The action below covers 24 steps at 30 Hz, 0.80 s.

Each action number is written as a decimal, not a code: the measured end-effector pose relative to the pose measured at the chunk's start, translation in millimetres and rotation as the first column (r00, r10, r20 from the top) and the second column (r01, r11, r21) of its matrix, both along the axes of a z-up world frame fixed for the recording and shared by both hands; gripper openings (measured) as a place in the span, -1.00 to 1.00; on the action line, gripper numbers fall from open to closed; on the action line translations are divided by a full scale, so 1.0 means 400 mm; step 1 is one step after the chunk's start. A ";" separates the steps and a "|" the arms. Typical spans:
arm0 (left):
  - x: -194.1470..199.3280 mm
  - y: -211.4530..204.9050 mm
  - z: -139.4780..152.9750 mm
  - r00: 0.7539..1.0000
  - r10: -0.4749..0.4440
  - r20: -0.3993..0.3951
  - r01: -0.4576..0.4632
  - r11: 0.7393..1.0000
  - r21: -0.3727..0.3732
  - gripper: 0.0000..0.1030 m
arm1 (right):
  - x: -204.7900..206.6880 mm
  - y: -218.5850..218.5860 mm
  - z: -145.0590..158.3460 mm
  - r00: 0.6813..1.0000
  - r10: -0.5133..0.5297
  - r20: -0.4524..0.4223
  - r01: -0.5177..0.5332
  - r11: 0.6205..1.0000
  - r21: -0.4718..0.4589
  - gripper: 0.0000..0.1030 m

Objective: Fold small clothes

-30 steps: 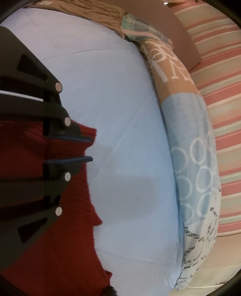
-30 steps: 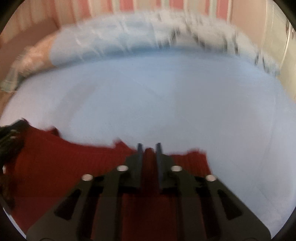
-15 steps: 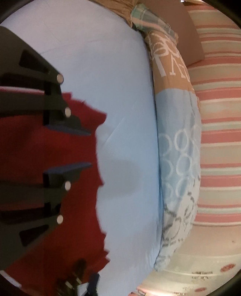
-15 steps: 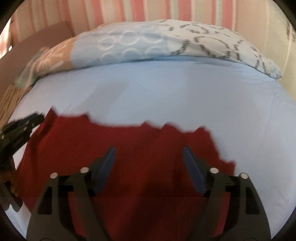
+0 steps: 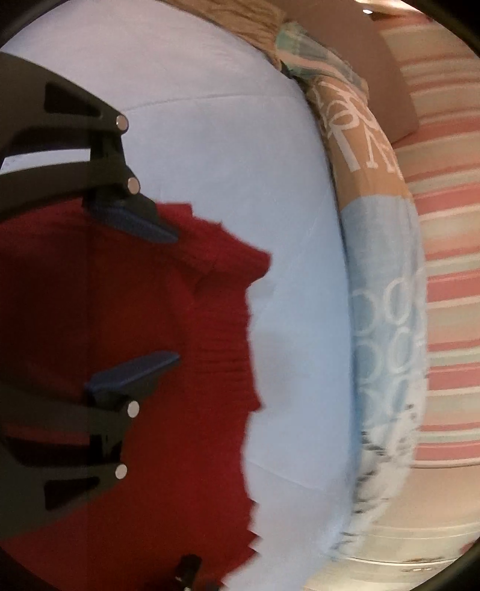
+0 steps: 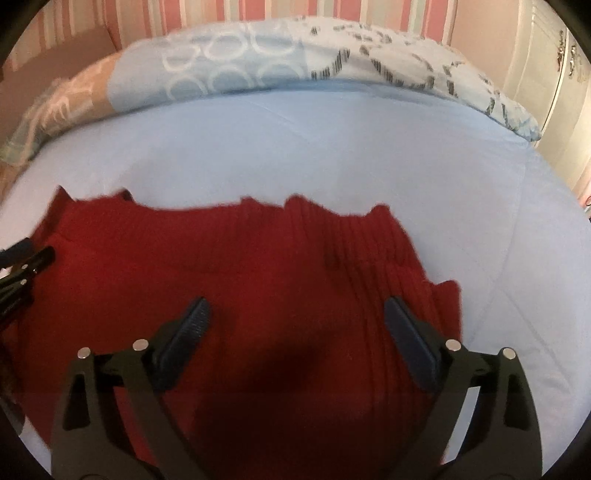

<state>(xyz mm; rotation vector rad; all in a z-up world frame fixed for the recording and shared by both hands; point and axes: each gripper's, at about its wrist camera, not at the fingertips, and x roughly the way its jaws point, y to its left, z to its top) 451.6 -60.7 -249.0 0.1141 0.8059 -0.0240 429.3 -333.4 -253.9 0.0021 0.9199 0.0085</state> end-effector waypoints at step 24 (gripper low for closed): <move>-0.373 -0.031 0.173 0.999 -0.003 0.048 0.007 0.997 -0.077 0.54 | -0.344 0.002 0.166 0.999 -0.013 0.032 0.011 0.999 0.052 0.90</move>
